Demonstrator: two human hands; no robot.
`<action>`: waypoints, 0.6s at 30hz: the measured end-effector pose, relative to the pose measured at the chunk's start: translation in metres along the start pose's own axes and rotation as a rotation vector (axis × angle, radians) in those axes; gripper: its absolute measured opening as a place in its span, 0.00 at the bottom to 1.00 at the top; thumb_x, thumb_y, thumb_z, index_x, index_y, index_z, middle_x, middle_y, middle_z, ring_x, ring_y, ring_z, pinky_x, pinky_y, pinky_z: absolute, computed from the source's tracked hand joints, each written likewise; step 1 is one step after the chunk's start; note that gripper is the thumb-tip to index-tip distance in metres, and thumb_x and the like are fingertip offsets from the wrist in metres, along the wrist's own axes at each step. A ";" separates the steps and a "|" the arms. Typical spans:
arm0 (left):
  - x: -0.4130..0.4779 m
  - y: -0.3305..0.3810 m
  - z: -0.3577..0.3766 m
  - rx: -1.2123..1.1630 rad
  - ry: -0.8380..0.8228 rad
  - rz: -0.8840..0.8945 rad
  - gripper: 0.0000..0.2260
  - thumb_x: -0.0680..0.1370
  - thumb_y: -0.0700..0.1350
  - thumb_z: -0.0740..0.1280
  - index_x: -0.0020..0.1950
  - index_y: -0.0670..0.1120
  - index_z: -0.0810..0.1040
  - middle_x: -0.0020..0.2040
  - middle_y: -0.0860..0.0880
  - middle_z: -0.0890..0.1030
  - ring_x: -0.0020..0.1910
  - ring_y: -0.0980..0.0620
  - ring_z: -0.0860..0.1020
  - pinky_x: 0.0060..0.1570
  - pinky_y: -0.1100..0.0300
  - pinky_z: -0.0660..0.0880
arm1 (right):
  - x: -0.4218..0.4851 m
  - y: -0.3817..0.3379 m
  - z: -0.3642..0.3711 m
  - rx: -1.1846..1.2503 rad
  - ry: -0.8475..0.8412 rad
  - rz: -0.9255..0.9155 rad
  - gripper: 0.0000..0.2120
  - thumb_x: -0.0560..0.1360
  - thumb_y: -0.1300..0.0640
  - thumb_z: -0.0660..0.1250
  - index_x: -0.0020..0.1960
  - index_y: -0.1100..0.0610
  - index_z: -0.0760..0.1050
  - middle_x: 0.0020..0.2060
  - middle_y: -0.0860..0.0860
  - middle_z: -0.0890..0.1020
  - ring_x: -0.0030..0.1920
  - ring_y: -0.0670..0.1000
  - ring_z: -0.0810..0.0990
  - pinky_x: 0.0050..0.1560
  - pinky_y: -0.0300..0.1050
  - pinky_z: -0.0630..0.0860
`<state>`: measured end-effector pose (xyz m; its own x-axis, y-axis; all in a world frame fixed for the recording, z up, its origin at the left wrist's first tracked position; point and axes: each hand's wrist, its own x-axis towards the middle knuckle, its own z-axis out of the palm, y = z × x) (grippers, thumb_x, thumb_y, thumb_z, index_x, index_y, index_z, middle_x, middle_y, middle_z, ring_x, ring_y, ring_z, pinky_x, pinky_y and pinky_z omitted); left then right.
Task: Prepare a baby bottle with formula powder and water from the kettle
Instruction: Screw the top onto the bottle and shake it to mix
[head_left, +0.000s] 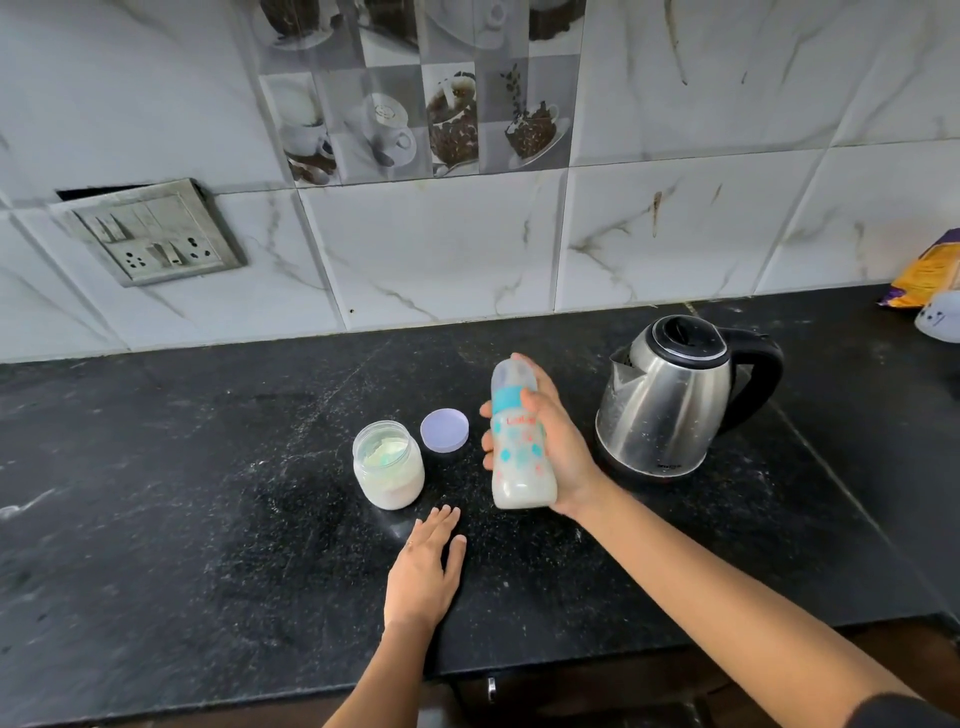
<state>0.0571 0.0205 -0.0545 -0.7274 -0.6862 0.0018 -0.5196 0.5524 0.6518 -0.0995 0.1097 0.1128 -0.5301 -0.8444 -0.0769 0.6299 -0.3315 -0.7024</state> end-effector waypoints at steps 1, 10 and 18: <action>0.000 0.000 0.000 0.002 0.001 -0.001 0.18 0.81 0.54 0.59 0.72 0.58 0.68 0.73 0.58 0.66 0.75 0.55 0.57 0.71 0.59 0.60 | -0.001 0.000 0.001 -0.007 -0.029 -0.017 0.23 0.73 0.53 0.64 0.67 0.43 0.67 0.43 0.57 0.78 0.33 0.55 0.78 0.33 0.47 0.77; 0.000 0.000 0.000 0.003 -0.007 -0.005 0.18 0.81 0.54 0.59 0.72 0.57 0.68 0.74 0.57 0.65 0.75 0.54 0.57 0.71 0.58 0.61 | 0.001 0.006 0.007 -0.064 -0.120 0.023 0.23 0.74 0.54 0.65 0.68 0.44 0.66 0.44 0.58 0.79 0.34 0.56 0.79 0.33 0.48 0.78; 0.000 0.000 0.000 0.000 0.003 0.002 0.18 0.81 0.53 0.59 0.71 0.57 0.68 0.73 0.58 0.66 0.75 0.56 0.57 0.69 0.61 0.60 | 0.022 -0.018 0.012 0.070 0.025 -0.013 0.16 0.78 0.55 0.60 0.65 0.45 0.65 0.43 0.58 0.76 0.33 0.55 0.78 0.32 0.46 0.79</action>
<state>0.0570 0.0201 -0.0547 -0.7273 -0.6863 0.0053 -0.5178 0.5537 0.6521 -0.1158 0.0921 0.1322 -0.5523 -0.8291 -0.0863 0.6603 -0.3719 -0.6525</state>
